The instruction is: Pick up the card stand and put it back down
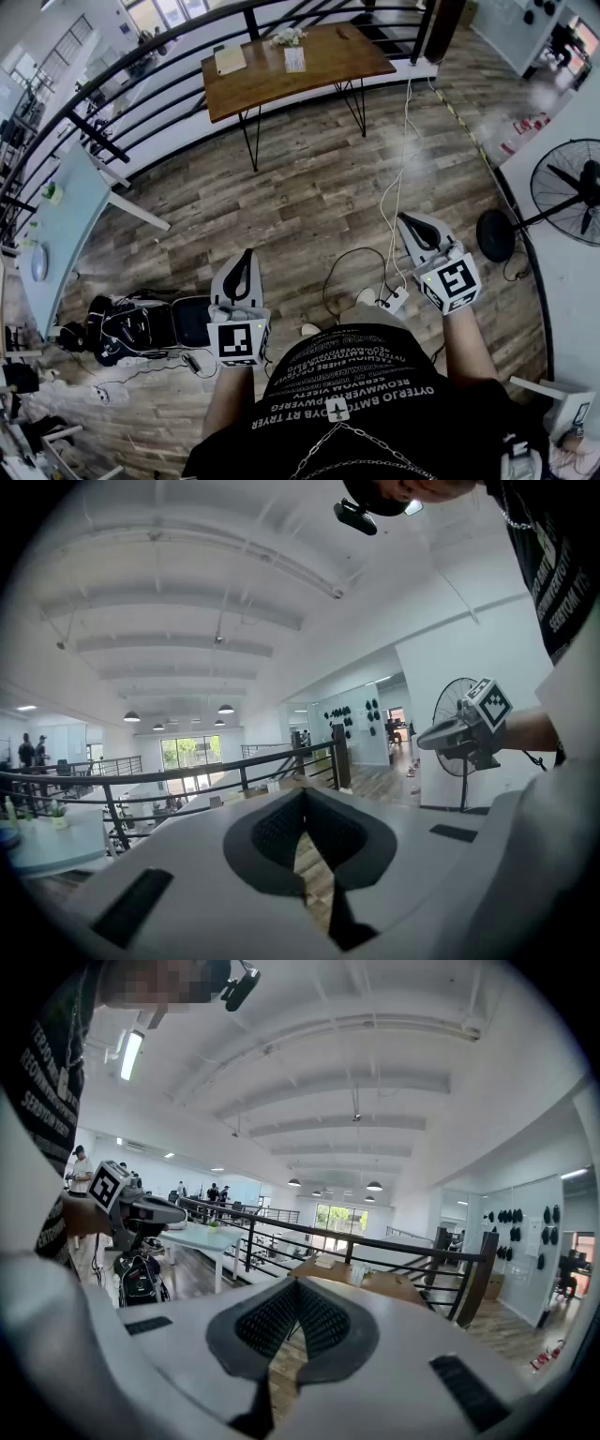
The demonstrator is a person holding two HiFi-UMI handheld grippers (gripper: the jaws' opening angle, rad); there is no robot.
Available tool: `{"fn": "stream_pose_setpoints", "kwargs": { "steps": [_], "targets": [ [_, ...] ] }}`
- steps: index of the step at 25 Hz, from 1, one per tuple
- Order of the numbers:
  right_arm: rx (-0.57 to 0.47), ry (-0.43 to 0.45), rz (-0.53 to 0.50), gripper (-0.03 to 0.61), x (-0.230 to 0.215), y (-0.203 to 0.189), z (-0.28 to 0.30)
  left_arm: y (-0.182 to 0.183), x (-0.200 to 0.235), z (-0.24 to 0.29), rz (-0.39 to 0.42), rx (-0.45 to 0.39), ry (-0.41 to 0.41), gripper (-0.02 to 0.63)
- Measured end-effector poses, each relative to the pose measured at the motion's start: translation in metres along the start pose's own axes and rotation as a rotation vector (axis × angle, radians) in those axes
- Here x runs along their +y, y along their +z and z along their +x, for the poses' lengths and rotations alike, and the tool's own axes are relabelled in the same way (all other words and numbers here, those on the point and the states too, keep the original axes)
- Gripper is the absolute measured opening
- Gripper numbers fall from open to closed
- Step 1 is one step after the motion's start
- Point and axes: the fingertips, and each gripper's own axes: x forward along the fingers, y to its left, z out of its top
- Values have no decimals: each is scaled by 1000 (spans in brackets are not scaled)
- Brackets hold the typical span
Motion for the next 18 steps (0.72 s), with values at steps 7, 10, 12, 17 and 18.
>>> {"fn": "stream_pose_setpoints", "kwargs": {
  "steps": [7, 10, 12, 17, 18],
  "targets": [
    [-39, 43, 37, 14, -7, -1, 19, -7, -5, 11, -2, 34, -1, 20],
    [-57, 86, 79, 14, -13, -5, 28, -12, -11, 18, -1, 56, -6, 20],
    [-61, 127, 66, 14, -12, -2, 35, -10, -17, 24, -1, 65, -16, 20],
    [-101, 198, 33, 14, -12, 18, 54, -6, -32, 40, 9, 72, -34, 20],
    [-113, 209, 37, 14, -14, 22, 58, -3, -36, 45, 10, 65, -39, 20]
  ]
}}
